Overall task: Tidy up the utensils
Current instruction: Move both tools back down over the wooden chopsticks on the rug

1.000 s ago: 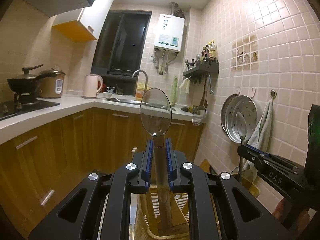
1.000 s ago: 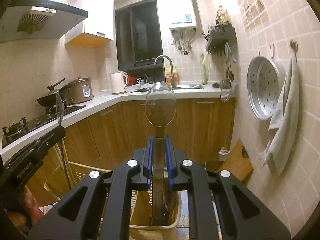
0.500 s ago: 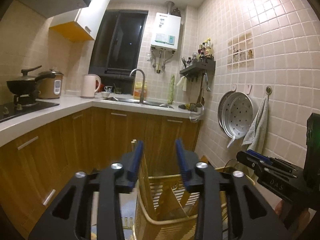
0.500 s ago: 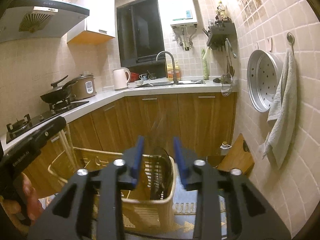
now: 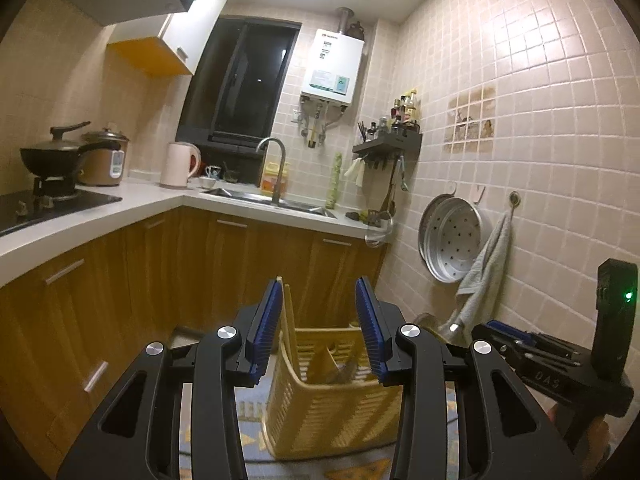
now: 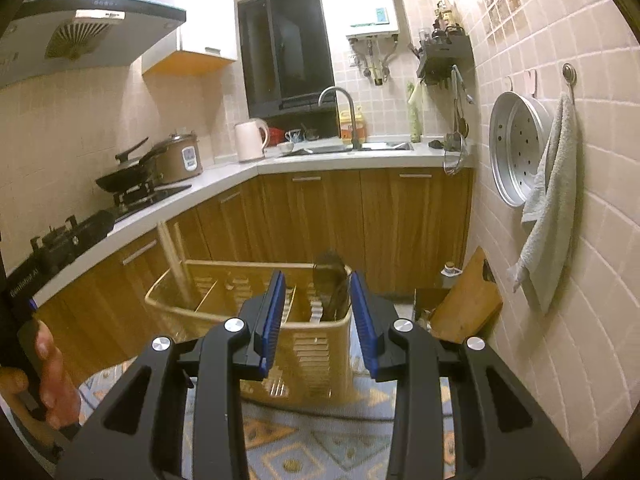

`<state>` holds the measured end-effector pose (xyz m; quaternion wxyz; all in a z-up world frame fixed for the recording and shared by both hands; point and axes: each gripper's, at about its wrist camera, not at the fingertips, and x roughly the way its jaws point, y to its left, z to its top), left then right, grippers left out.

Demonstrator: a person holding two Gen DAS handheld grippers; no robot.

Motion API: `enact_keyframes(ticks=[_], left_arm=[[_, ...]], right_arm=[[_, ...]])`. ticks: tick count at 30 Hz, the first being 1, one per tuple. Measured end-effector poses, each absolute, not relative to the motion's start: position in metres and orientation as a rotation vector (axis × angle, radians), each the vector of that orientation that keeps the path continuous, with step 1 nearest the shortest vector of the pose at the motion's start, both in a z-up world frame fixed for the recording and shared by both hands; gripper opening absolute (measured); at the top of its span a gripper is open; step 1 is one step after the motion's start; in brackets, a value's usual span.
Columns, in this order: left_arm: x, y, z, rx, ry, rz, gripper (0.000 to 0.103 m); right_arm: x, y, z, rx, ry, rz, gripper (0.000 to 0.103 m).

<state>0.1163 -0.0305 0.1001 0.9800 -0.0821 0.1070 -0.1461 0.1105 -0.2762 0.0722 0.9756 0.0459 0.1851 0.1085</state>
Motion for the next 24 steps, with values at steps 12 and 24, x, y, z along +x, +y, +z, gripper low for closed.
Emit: enact_keyframes(ticks=[12,24], left_arm=[[0.072,-0.032,0.097,-0.105,0.350,-0.325,0.051],[0.066,-0.016,0.036,-0.107,0.815,-0.331,0.049]], right_arm=[[0.075,-0.251,0.064,-0.009,0.635,0.212,0.031],[0.060,-0.237,0.005,-0.033,1.011,0.213,0.049]])
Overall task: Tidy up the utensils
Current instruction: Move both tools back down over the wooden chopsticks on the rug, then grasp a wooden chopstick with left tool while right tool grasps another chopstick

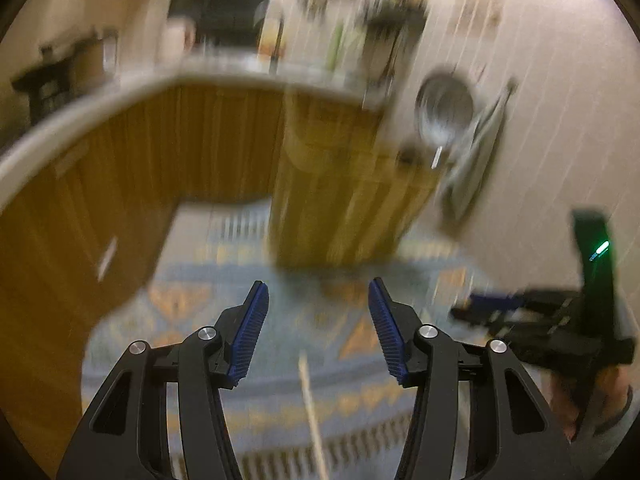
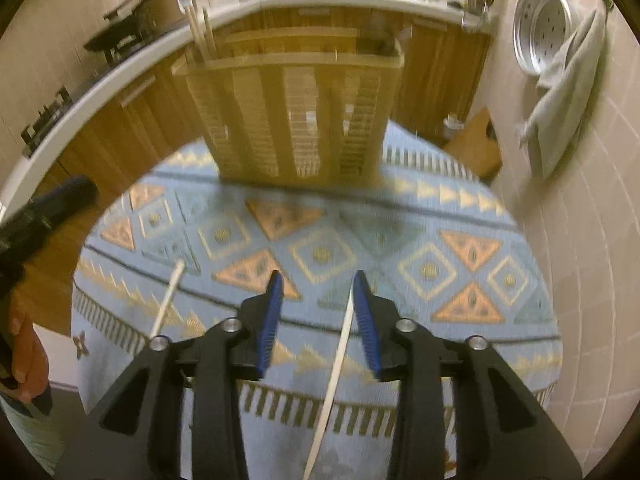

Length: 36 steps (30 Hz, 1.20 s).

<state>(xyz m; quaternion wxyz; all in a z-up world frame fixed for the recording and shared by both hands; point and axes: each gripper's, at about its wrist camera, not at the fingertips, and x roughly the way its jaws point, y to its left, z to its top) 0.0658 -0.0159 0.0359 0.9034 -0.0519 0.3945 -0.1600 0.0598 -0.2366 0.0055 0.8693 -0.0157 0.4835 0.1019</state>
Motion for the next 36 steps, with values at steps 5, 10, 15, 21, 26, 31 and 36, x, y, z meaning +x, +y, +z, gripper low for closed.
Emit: enact_keyframes(ticks=[5,10,15,21,26,31,36], left_arm=[[0.075,-0.008,-0.008,-0.141,1.033,-0.349,0.046],[0.070,-0.005,-0.033,-0.171,1.150,-0.390,0.046],[0.068,-0.017,-0.044,-0.107,1.217,-0.391,0.041],[0.064,-0.030,-0.047,-0.032,1.222,-0.380,0.035],[0.065,-0.040,-0.047,0.035,1.232,-0.368,0.030],[0.069,-0.054,-0.050,0.096,1.250,-0.346,0.025],[0.071,-0.069,-0.053,0.194,1.258,-0.316,0.018]], right_arm=[[0.057,-0.246,-0.013,0.019,1.106,0.225,0.055],[0.061,-0.269,-0.025,0.129,1.174,0.190,0.055],[0.065,-0.281,-0.039,0.205,1.243,0.204,0.055],[0.065,-0.275,-0.057,0.185,1.304,0.205,0.033],[0.071,-0.271,-0.061,0.147,1.323,0.192,0.021],[0.076,-0.263,-0.067,0.119,1.354,0.197,0.016],[0.075,-0.253,-0.068,0.046,1.350,0.190,0.016]])
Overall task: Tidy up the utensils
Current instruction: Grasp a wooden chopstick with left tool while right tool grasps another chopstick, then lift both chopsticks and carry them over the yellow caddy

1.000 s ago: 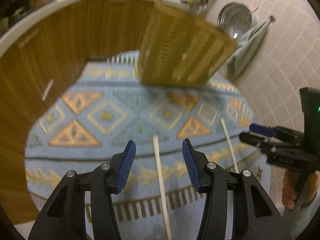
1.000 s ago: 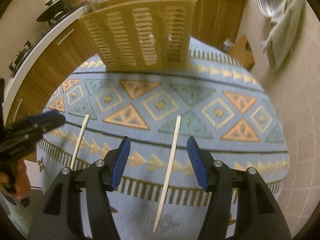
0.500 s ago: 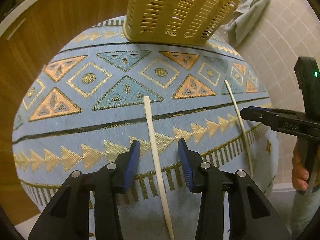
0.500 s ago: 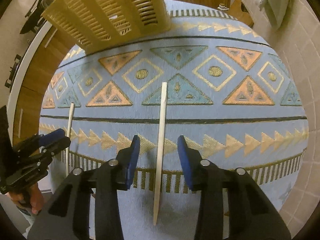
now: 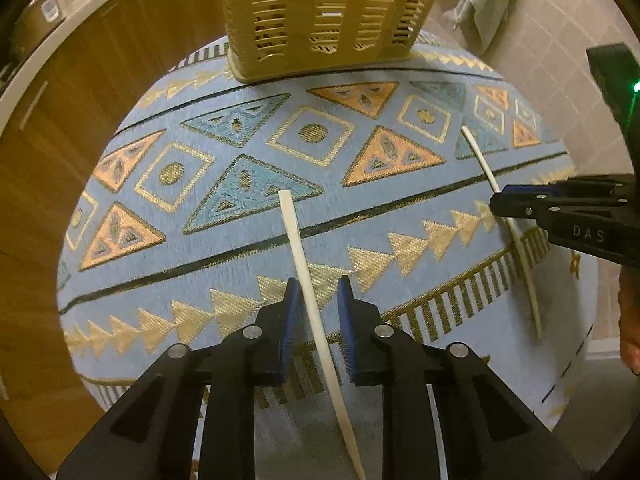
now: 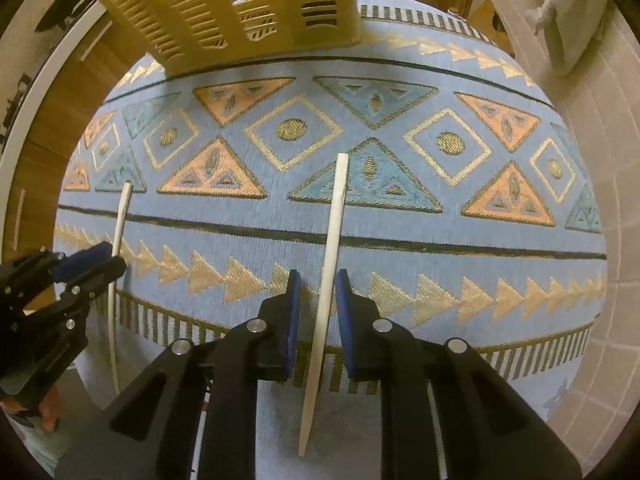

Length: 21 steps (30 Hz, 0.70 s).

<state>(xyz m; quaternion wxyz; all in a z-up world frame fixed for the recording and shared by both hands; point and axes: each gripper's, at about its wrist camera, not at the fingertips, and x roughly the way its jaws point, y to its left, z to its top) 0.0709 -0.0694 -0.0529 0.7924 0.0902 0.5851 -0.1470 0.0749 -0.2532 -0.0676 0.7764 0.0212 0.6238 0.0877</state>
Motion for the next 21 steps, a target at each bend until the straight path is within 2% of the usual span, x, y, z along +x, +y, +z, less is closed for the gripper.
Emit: enact_keyframes(ticks=[5,6,7,9,11,21], left_arm=[[0.074,-0.084,-0.055,0.277,1.267,-0.283,0.018],[0.073,-0.086,-0.056,0.294,1.266,-0.277,0.017],[0.073,-0.089,-0.057,0.314,1.262,-0.267,0.014],[0.073,-0.096,-0.058,0.347,1.251,-0.243,0.013],[0.073,-0.099,-0.058,0.349,1.240,-0.210,0.005],[0.068,-0.093,-0.048,0.192,1.163,-0.246,0.004]], right_arm=[[0.074,-0.246,-0.068,0.019,1.359,0.186,0.015],[0.075,-0.243,-0.068,0.006,1.362,0.184,0.013],[0.075,-0.239,-0.069,0.000,1.363,0.179,0.008],[0.077,-0.236,-0.069,-0.012,1.364,0.178,0.007],[0.077,-0.232,-0.069,-0.024,1.366,0.191,0.005],[0.063,-0.240,-0.058,0.046,1.316,0.287,0.005]])
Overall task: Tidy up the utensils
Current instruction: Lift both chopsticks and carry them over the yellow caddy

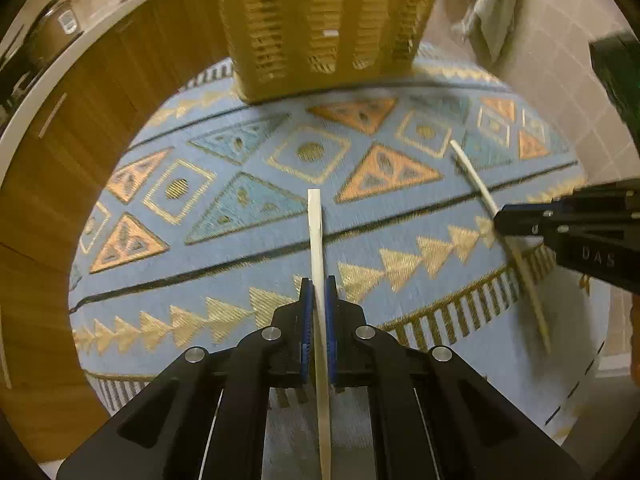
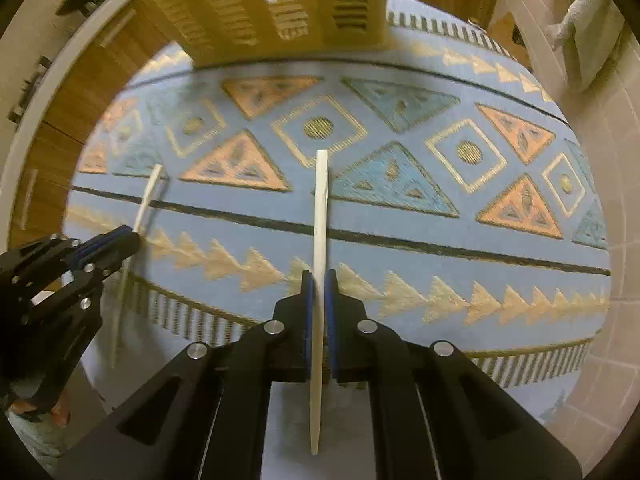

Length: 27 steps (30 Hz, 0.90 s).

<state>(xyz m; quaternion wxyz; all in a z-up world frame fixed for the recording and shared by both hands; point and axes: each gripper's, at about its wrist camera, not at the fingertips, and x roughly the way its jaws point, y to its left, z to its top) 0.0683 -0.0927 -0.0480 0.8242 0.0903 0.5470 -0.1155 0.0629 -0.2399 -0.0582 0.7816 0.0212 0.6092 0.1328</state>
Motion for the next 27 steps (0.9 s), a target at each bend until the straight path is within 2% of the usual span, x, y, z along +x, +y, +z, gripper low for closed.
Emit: enact_keyframes(ticks=[11,27], left_arm=[[0.063,-0.068,-0.008,0.034,1.039,-0.285,0.004],[0.069,-0.035,0.122,-0.187,0.654,-0.373,0.004]], right_arm=[[0.048,-0.245,-0.019,0.109,1.182,0.380,0.005],[0.041,-0.251,0.112,0.134,0.762,0.446,0.005]])
